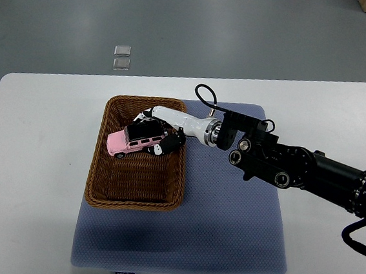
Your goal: Place pink car in brown basket
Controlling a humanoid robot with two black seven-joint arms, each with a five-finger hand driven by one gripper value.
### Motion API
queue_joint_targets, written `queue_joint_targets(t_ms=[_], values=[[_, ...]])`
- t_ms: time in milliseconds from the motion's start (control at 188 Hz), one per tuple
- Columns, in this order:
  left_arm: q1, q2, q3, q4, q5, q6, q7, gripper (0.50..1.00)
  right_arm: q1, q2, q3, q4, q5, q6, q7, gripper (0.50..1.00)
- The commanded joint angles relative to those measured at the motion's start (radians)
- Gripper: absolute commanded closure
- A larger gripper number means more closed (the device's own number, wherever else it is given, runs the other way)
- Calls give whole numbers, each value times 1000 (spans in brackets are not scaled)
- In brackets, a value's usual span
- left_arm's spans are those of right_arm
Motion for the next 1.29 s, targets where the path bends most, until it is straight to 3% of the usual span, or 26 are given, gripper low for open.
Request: queue_joint_targets(t_ms=[0,191,378,830,1053,1287], values=[[0,0,1,0,1,0,0,500,-3,5,2,-3,2,-6,0,587],[0,0,-1,0,1,0,0,500,3,-20,36,-3,15,-9,5,587],[0,0,-1,0,0,0,0,500,-7,-69,264,2,128,15,10,587],[0,0,1,0,1,0,0,500,-280,-93,760,-1,691,155,42,587],[0,0,2,-2,1,0,0,500,-380,-101,832,-9,992,188,43,585],[0,0,2,-2,1,0,0,500,-409,-90,832,-68,1018,187,45,585]])
